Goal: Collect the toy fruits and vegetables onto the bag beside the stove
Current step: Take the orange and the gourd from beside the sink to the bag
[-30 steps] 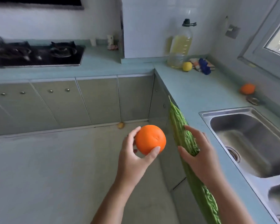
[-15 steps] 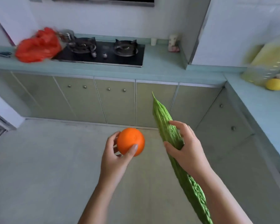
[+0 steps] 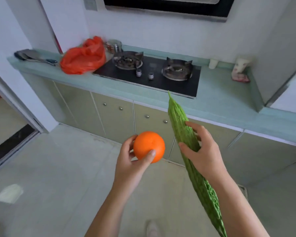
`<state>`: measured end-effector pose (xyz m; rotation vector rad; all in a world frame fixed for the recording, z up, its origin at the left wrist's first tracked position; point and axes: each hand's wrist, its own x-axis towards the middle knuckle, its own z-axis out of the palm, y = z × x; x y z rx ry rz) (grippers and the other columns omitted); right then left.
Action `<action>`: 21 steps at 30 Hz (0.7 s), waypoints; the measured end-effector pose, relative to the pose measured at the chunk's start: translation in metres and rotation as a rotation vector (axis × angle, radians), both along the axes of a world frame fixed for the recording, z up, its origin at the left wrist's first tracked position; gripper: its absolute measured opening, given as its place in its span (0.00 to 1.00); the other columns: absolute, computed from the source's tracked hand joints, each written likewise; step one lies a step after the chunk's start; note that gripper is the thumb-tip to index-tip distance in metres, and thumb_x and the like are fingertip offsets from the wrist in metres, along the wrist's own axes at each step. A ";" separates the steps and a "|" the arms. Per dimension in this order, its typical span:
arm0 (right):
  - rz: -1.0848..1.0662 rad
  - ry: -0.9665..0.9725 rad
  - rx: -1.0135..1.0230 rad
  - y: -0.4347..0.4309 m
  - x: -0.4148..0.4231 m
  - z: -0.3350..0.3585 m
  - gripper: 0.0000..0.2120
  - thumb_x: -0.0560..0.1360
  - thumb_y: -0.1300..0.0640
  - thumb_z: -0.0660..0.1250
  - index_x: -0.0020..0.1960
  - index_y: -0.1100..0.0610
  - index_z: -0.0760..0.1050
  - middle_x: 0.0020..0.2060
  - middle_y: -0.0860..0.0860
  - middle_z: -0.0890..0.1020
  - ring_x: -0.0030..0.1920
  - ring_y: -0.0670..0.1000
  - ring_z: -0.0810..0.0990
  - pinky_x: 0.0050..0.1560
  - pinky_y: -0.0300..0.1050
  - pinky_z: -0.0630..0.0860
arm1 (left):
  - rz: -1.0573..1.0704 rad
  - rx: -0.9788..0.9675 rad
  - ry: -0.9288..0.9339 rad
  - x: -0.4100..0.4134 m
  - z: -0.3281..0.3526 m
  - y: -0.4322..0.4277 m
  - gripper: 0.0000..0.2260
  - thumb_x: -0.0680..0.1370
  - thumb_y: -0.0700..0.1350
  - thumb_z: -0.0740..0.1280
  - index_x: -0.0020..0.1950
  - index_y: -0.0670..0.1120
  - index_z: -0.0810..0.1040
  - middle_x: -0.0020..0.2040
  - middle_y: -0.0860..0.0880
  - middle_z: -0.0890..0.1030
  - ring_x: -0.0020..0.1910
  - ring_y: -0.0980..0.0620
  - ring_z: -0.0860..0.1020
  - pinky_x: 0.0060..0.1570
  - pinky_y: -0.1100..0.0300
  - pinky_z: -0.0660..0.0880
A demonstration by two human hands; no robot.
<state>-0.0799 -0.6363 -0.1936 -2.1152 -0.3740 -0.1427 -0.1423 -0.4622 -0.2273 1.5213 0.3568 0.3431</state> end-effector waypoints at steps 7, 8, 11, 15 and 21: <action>0.169 -0.011 -0.024 0.064 0.121 0.010 0.26 0.69 0.61 0.71 0.59 0.39 0.66 0.57 0.44 0.73 0.52 0.37 0.68 0.49 0.19 0.62 | 0.088 0.027 -0.027 0.092 0.017 0.049 0.29 0.57 0.59 0.73 0.56 0.59 0.72 0.56 0.57 0.76 0.50 0.60 0.78 0.38 0.67 0.76; 0.198 0.004 -0.023 0.076 0.131 0.008 0.27 0.69 0.61 0.71 0.59 0.39 0.66 0.57 0.43 0.73 0.51 0.37 0.69 0.48 0.18 0.61 | 0.121 0.022 -0.014 0.096 0.015 0.059 0.27 0.57 0.58 0.74 0.55 0.60 0.73 0.56 0.56 0.76 0.49 0.59 0.78 0.38 0.68 0.75; 0.289 0.074 -0.016 0.114 0.158 0.000 0.26 0.70 0.60 0.71 0.59 0.38 0.66 0.58 0.41 0.72 0.52 0.35 0.69 0.48 0.18 0.61 | 0.266 -0.005 0.028 0.110 0.007 0.095 0.22 0.64 0.47 0.76 0.54 0.58 0.72 0.57 0.52 0.76 0.48 0.58 0.77 0.34 0.73 0.73; 0.339 0.123 -0.012 0.171 0.190 -0.006 0.25 0.70 0.58 0.70 0.61 0.38 0.67 0.58 0.40 0.72 0.54 0.34 0.69 0.48 0.25 0.67 | 0.393 0.030 0.066 0.129 -0.001 0.155 0.22 0.70 0.41 0.73 0.59 0.55 0.69 0.59 0.49 0.74 0.49 0.59 0.75 0.33 0.74 0.73; 0.333 0.091 -0.028 0.279 0.236 -0.001 0.25 0.70 0.60 0.70 0.61 0.39 0.67 0.57 0.40 0.73 0.51 0.35 0.70 0.50 0.27 0.67 | 0.412 0.046 0.054 0.173 -0.008 0.257 0.23 0.68 0.44 0.74 0.60 0.55 0.70 0.59 0.49 0.74 0.51 0.53 0.75 0.34 0.74 0.74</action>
